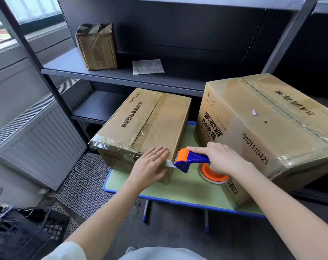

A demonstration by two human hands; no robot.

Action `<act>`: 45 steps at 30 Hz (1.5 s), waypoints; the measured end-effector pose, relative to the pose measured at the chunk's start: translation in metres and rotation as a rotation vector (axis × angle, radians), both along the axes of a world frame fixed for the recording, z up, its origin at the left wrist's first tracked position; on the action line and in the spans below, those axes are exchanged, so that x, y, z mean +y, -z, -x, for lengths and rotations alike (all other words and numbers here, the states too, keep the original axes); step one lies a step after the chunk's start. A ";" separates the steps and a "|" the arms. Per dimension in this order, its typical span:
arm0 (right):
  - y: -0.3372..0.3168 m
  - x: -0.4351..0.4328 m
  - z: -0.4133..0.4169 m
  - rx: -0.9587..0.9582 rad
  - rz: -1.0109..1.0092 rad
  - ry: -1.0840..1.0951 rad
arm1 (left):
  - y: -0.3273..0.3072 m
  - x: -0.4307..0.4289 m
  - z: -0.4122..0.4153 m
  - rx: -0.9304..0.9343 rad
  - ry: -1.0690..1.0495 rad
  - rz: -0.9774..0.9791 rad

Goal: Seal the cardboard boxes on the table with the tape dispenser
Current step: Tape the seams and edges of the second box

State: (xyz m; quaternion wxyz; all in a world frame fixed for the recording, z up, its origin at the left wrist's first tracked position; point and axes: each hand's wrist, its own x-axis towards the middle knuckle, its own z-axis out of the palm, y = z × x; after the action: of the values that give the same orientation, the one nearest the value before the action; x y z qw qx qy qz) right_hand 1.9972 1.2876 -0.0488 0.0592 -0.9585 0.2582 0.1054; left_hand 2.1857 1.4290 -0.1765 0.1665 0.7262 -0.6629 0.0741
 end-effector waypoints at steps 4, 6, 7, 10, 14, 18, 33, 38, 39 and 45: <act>-0.001 0.005 0.001 -0.002 0.025 0.004 | 0.003 -0.002 -0.004 0.014 -0.006 0.035; -0.001 0.003 0.002 0.023 0.005 0.013 | 0.005 -0.003 -0.003 0.013 -0.017 0.054; 0.000 0.003 0.002 0.032 -0.008 0.017 | 0.005 -0.003 -0.002 0.012 -0.021 0.060; 0.001 0.002 0.000 0.037 -0.018 0.002 | 0.005 -0.003 -0.002 0.014 -0.028 0.074; -0.005 -0.008 0.013 0.054 -0.004 0.003 | 0.003 -0.005 -0.003 0.033 -0.023 0.084; -0.002 -0.005 0.018 0.060 0.085 -0.006 | 0.002 -0.004 -0.001 0.038 -0.015 0.084; 0.050 -0.006 -0.019 0.479 0.122 -0.050 | -0.012 0.001 0.019 0.060 -0.121 0.062; 0.048 -0.007 -0.013 0.208 -0.036 0.141 | -0.001 -0.020 0.043 0.039 -0.309 0.132; 0.047 -0.006 -0.014 0.181 -0.057 0.173 | 0.000 -0.024 0.044 0.025 -0.326 0.148; 0.045 -0.006 -0.011 0.116 -0.153 0.298 | 0.008 -0.029 0.044 -0.026 -0.318 0.248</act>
State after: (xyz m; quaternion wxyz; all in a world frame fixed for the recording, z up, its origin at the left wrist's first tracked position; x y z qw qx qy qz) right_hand 2.0085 1.2812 -0.0938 0.1318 -0.8946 0.3916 0.1702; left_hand 2.1412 1.3996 -0.1843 0.2324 0.7946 -0.5279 0.1896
